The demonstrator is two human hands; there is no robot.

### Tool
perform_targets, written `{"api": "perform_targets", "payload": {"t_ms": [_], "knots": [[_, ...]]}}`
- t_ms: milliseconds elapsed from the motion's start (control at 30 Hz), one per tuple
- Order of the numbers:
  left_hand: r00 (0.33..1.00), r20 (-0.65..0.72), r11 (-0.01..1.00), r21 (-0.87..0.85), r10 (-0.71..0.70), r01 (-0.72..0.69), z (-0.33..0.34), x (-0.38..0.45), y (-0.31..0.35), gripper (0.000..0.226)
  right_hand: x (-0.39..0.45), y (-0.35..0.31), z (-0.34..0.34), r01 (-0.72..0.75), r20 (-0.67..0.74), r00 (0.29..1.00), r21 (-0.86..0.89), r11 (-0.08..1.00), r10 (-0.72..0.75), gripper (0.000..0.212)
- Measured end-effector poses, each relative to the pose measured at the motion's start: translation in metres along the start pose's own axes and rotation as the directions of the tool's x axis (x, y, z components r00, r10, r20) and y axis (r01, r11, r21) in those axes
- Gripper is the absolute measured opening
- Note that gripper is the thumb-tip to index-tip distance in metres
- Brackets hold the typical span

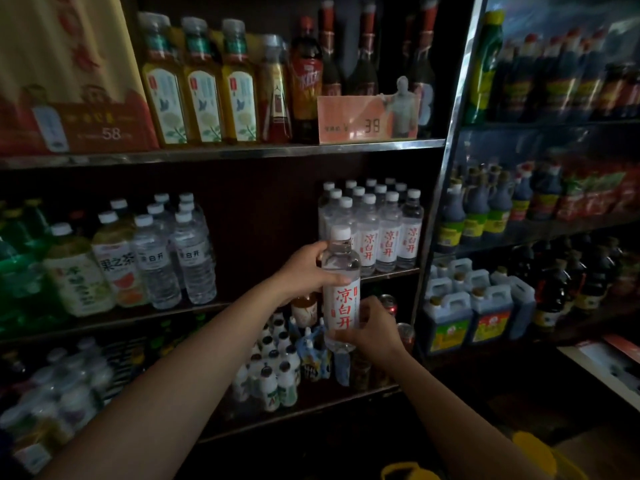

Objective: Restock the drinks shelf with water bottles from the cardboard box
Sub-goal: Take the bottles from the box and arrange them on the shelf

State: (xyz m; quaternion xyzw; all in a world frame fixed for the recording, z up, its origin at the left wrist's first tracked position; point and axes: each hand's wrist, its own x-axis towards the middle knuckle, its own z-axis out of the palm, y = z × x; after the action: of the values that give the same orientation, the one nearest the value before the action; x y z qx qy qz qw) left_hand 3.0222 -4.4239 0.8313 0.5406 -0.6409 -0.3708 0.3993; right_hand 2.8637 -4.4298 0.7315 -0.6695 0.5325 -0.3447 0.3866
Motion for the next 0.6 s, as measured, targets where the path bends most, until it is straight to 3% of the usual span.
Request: {"api": "perform_targets", "payload": {"t_ms": [300,500,600], "knots": [[0.994,-0.113,0.994,0.108,-0.007,0.019,-0.043,0.083,-0.035,0.073,0.099,-0.011,0.035,0.048,0.001,0.999,0.014,0.999,-0.048,0.057],[0.988,-0.152,0.992,0.116,-0.021,0.039,-0.06,0.128,-0.067,0.061,0.163,-0.006,0.066,0.009,-0.008,1.0,-0.053,0.999,-0.01,0.053],[0.981,-0.195,0.995,0.091,-0.026,0.045,-0.065,0.15,-0.085,0.062,0.185,-0.002,0.08,-0.016,-0.036,0.999,-0.05,0.999,0.015,0.04]]}}
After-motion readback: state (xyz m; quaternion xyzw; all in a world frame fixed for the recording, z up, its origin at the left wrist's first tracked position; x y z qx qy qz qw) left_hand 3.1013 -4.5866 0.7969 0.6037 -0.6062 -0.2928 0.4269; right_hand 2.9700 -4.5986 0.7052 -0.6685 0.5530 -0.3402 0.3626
